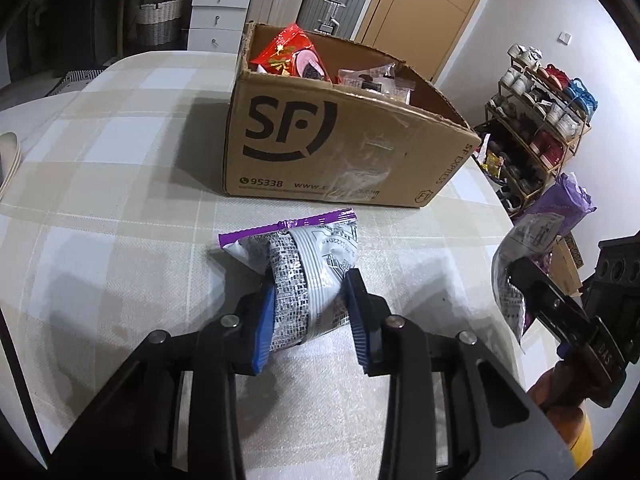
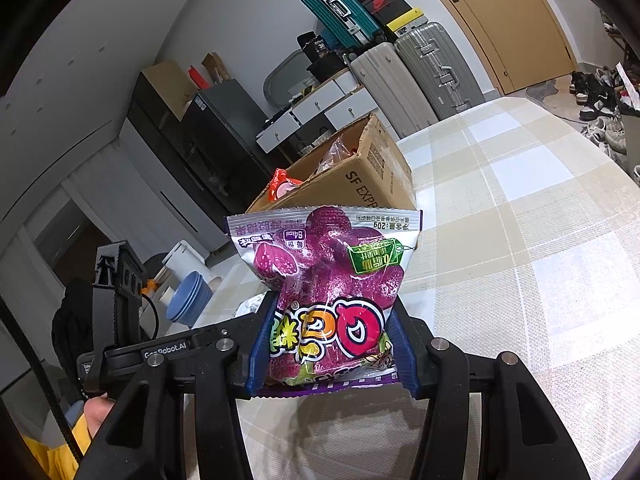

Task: Organize snacks
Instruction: 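Lift and carry the candy bag and chip bag over the box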

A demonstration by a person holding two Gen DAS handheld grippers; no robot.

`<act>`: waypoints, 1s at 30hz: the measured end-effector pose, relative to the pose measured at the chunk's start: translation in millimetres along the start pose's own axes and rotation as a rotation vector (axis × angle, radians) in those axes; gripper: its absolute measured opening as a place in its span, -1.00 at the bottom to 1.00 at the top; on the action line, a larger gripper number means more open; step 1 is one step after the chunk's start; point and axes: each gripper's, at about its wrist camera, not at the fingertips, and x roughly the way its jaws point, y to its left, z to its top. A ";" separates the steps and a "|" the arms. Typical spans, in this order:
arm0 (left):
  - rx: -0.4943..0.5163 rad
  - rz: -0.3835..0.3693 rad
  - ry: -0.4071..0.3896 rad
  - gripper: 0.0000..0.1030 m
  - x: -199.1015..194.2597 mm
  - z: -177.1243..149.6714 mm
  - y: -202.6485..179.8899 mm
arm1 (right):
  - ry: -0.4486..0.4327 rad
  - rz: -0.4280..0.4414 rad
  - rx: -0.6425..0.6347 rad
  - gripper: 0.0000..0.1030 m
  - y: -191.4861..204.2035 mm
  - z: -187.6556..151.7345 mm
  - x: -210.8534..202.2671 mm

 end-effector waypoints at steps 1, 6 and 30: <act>-0.004 -0.007 0.005 -0.44 -2.0 -1.2 1.6 | -0.001 -0.001 0.001 0.02 0.2 -0.1 -0.2; -0.015 -0.034 0.017 -0.45 -5.0 -4.6 7.3 | -0.005 -0.004 0.007 0.02 -0.2 -0.8 -1.2; 0.046 -0.077 -0.026 -0.48 -54.0 -16.4 10.2 | -0.007 0.000 -0.027 0.02 5.5 -1.4 -0.8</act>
